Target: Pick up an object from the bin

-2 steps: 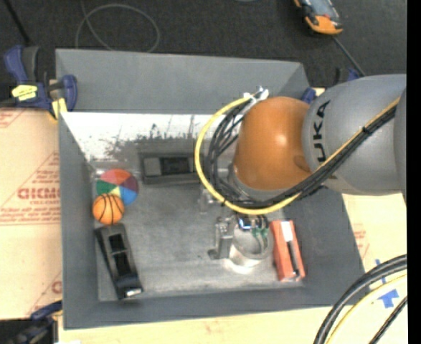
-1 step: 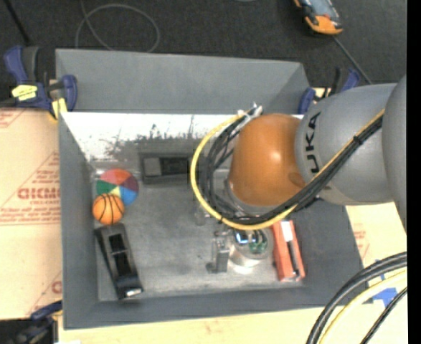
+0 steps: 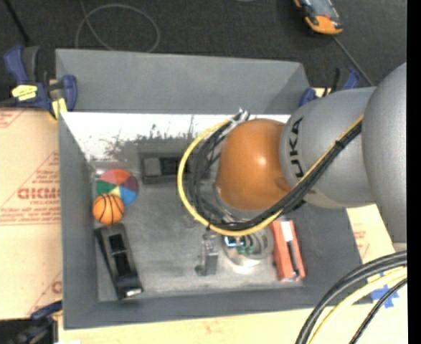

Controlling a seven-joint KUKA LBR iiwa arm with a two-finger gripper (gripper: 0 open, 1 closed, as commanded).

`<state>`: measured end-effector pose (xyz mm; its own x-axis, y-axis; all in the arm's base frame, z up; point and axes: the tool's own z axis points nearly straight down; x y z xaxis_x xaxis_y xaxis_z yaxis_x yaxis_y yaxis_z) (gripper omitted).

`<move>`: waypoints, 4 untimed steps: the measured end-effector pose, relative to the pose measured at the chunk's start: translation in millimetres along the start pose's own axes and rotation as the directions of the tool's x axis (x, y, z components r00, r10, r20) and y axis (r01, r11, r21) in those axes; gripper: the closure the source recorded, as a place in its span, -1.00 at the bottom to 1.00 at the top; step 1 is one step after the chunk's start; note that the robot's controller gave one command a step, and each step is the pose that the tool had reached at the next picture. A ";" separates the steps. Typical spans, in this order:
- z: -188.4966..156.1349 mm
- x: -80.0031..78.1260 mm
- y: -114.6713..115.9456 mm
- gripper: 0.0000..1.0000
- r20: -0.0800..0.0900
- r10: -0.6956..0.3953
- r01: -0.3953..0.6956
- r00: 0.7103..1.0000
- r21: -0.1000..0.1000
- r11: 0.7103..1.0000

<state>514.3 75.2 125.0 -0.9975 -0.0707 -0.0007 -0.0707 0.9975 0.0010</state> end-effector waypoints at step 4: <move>-3.4 -8.4 -92.4 -1.00 0.003 -0.155 0.155 0.988 -0.001 0.988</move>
Offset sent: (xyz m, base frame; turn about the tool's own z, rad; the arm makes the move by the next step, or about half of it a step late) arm 0.0253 -0.0493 0.0417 -0.1059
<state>529.2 -16.4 128.3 -0.9746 -0.2241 -0.0040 -0.2241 0.9746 0.0016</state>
